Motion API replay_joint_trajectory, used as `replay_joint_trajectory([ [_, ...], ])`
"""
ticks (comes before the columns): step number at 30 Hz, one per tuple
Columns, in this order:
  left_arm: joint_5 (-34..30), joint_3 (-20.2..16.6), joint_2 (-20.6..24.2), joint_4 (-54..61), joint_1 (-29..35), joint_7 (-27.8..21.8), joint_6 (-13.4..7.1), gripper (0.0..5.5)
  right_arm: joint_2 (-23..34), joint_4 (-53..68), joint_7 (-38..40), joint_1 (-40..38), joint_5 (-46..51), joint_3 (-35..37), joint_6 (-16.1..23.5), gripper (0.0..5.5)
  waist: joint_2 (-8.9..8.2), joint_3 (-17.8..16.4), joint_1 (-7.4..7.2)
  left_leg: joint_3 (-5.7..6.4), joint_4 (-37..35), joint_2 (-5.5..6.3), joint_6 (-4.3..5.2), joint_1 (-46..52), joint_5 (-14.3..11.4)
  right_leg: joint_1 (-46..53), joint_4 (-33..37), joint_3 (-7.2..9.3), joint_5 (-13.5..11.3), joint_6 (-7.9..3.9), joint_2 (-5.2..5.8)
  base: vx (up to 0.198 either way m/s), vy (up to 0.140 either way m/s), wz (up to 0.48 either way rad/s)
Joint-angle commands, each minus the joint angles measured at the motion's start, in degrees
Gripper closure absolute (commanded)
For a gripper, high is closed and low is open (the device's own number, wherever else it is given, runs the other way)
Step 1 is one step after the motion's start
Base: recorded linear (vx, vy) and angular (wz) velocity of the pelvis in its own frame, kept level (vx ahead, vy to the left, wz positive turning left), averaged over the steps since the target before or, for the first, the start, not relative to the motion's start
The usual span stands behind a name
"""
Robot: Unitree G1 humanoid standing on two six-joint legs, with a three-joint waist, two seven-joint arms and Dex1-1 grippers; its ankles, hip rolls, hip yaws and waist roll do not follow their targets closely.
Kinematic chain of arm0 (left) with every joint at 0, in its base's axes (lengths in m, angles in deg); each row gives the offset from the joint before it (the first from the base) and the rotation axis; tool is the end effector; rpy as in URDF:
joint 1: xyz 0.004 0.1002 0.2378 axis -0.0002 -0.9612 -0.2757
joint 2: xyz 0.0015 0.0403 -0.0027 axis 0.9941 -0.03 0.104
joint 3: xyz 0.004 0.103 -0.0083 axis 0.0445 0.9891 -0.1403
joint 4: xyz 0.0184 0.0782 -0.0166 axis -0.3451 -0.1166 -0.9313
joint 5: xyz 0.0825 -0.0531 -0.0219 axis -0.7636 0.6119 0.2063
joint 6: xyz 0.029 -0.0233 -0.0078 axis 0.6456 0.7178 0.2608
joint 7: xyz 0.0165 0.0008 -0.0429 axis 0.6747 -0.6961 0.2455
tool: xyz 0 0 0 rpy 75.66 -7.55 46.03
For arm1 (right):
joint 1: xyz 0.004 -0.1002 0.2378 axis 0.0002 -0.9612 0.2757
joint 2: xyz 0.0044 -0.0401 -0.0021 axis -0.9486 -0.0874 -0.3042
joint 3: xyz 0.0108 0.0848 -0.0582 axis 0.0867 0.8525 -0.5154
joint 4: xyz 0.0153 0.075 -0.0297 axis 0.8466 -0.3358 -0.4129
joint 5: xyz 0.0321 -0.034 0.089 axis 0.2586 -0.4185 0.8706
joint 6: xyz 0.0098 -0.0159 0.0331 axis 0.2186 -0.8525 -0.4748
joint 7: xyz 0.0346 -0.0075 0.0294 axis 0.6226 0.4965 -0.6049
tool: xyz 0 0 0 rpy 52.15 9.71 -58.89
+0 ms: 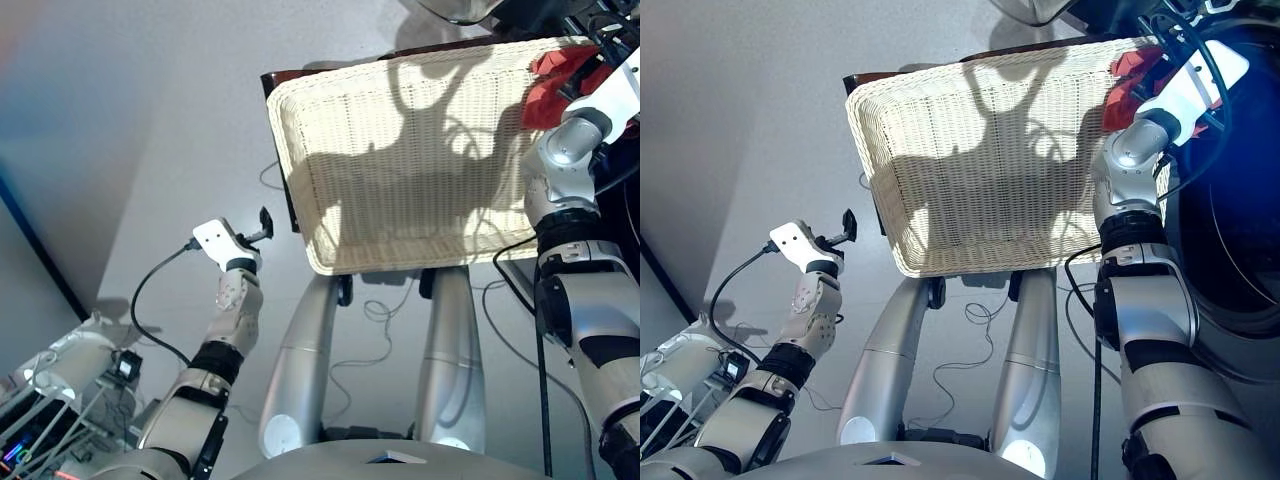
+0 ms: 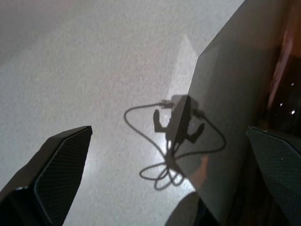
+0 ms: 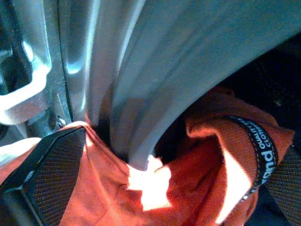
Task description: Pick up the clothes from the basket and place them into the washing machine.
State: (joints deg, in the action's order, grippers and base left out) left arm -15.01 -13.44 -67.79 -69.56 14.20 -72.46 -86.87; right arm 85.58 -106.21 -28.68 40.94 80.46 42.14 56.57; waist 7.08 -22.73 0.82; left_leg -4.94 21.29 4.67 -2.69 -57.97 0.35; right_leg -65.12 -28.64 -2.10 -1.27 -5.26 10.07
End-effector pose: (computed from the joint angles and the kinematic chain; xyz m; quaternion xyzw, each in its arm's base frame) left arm 0.2607 0.1752 0.0243 -0.1859 -0.0170 0.0981 0.9775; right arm 0.3525 -0.2367 0.2117 0.1635 -0.2201 -0.3835 0.8819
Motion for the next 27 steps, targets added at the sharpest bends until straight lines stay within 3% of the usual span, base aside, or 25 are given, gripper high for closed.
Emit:
replay_joint_trajectory([
  [1, 0.95, -2.59, 0.58, -3.28, -3.48, 0.14, -1.99, 0.00, 7.29, -1.98, -4.26, -1.71, 10.56, 4.58, 7.95, 0.00, 2.59, 6.86, -2.04, 2.64, 2.15, -2.99, 2.69, 2.34, -7.55, 3.59, 2.13, 1.72, 2.77, -0.30, -3.18, 0.117, -0.017, -0.040],
  [4, 2.61, -2.62, -0.08, -5.46, -3.05, -0.81, -1.26, 0.00, 1.20, -5.37, -11.08, -2.75, 21.24, 5.20, 8.80, 0.00, 2.44, 7.02, -2.17, 2.63, 2.49, -3.08, 2.60, 2.35, -7.84, 3.73, 2.22, 1.63, 2.76, -0.06, -3.42, 0.000, 0.000, 0.000],
  [9, 3.23, -2.02, -0.41, -6.43, -2.51, -1.46, -0.43, 0.00, -3.27, -7.09, -14.53, -2.21, 27.23, 5.71, 9.18, 0.00, 2.53, 7.08, -2.23, 2.58, 2.59, -3.17, 2.54, 2.26, -7.96, 3.67, 2.45, 1.55, 2.88, 0.18, -3.52, 0.000, 0.000, 0.000],
  [10, 3.44, -2.14, -0.46, -6.55, -2.52, -1.60, -0.41, 0.00, -3.67, -7.38, -14.91, -1.97, 28.09, 5.83, 9.11, 0.86, 2.66, 7.09, -2.16, 2.52, 2.59, -3.11, 2.50, 2.25, -8.01, 3.62, 2.39, 1.48, 2.88, 0.22, -3.58, 0.000, 0.000, 0.000],
  [11, 3.51, -2.11, -0.46, -6.76, -2.53, -1.59, -0.33, 0.00, -3.78, -7.68, -14.96, -1.67, 28.14, 5.78, 8.93, 5.50, 2.72, 7.07, -2.13, 2.48, 2.65, -3.11, 2.48, 2.22, -8.02, 3.54, 2.29, 1.43, 2.91, 0.22, -3.61, 0.000, 0.000, 0.000],
  [20, 3.59, -2.59, -0.36, -6.40, -3.15, -1.36, -0.48, 0.00, -3.58, -4.25, -12.26, -1.22, 26.37, 6.74, 11.07, 5.50, 2.71, 7.05, -2.22, 1.95, 3.15, -3.13, 2.26, 2.31, -8.43, 3.64, 2.43, 1.14, 2.60, 0.13, -3.67, 0.000, 0.000, 0.000],
  [22, 2.58, -2.52, -0.09, -5.04, -4.23, -1.19, -0.51, 0.00, -1.39, -0.60, -7.17, -1.47, 20.34, 7.77, 12.46, 5.50, 2.83, 6.99, -2.40, 1.84, 3.06, -3.09, 2.16, 2.45, -8.47, 3.80, 2.52, 0.95, 2.51, 0.05, -3.67, -0.056, 0.025, -0.059],
  [23, 1.81, -2.53, -0.12, -4.38, -4.73, -0.95, -0.74, 0.00, 0.34, 2.13, -2.31, -2.33, 13.37, 7.96, 12.18, 5.50, 2.74, 6.57, -2.77, 1.01, 3.01, -2.99, 1.81, 1.87, -6.95, 3.29, 2.96, 1.25, 0.83, 0.36, -3.36, 0.000, 0.000, 0.000],
  [24, 0.89, -2.84, -0.01, -4.44, -5.05, -0.73, -0.83, 0.00, 1.82, 4.27, 1.93, -3.14, 7.64, 8.66, 12.14, 5.50, 2.90, 6.99, -2.64, 1.67, 2.87, -2.97, 2.02, 2.60, -8.43, 3.83, 2.70, 0.78, 2.32, -0.10, -3.63, -0.118, 0.051, -0.129],
  [25, 0.05, -2.82, -0.08, -4.23, -5.29, -0.49, -1.18, 0.00, 3.49, 6.73, 7.03, -4.42, 1.22, 9.59, 11.39, 5.50, 2.90, 6.53, -2.93, 0.96, 2.91, -2.91, 1.68, 1.89, -6.96, 3.32, 3.04, 1.13, 0.81, 0.17, -3.28, 0.098, 0.029, -0.100],
  [26, -0.64, -3.03, 0.04, -4.32, -5.32, -0.26, -1.42, 0.00, 4.80, 8.32, 10.06, -5.04, -4.14, 9.64, 9.73, 5.50, 3.00, 6.98, -2.66, 1.64, 2.78, -2.89, 1.88, 2.59, -8.42, 3.81, 2.69, 0.71, 2.35, -0.28, -3.56, -0.120, 0.031, -0.080],
  [27, -0.73, -2.93, -0.12, -4.29, -5.28, -0.19, -1.46, 0.00, 4.60, 9.02, 11.09, -5.16, -5.24, 9.71, 9.26, 5.50, 2.97, 6.58, -2.83, 0.92, 2.83, -2.87, 1.61, 1.89, -6.92, 3.28, 3.03, 1.07, 0.81, 0.09, -3.26, 0.000, 0.000, 0.000],
])
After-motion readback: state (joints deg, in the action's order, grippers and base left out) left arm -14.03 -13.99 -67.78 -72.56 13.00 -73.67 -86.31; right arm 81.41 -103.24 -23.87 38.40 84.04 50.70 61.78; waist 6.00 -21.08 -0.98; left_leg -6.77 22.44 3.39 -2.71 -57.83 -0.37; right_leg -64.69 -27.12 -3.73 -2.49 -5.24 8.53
